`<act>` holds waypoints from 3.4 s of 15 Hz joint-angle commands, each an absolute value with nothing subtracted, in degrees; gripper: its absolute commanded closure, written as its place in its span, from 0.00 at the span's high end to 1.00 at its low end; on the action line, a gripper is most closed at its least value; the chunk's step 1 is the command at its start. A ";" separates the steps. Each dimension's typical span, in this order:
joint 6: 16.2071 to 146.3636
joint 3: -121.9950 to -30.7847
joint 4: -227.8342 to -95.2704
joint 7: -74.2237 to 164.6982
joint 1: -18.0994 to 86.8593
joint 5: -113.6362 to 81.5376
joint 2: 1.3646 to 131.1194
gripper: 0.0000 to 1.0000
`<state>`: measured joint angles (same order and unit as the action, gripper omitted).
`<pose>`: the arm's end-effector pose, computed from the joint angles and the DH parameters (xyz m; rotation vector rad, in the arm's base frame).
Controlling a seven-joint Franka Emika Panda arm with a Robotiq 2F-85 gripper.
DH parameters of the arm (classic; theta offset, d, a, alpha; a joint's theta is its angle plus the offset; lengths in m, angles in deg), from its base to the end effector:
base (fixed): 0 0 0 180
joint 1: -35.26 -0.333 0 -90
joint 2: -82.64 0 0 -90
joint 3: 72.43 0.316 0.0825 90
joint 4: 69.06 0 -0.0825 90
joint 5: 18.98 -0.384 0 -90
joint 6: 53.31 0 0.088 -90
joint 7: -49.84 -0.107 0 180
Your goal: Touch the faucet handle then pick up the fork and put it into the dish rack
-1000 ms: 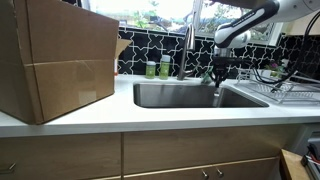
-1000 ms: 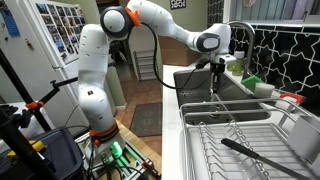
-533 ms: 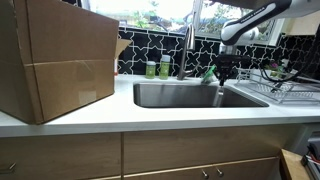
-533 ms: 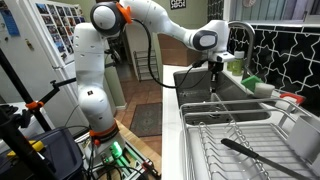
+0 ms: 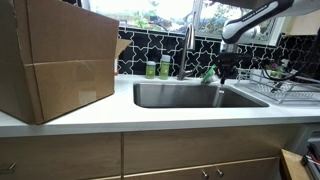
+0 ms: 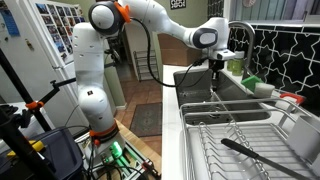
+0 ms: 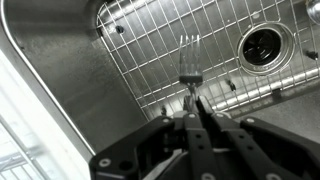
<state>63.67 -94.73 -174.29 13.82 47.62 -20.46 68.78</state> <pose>0.5134 -0.3375 0.4056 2.5045 -1.7807 -0.0271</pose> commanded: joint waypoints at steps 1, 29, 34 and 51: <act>63.83 -95.52 -177.82 8.73 48.62 -15.25 74.98 0.06; 60.27 -100.84 -164.48 -21.98 63.74 -4.10 80.06 0.06; 61.21 -101.90 -163.44 -22.62 64.09 -5.40 78.54 0.07; 60.13 -104.24 -144.73 -17.91 73.78 -14.53 60.05 0.05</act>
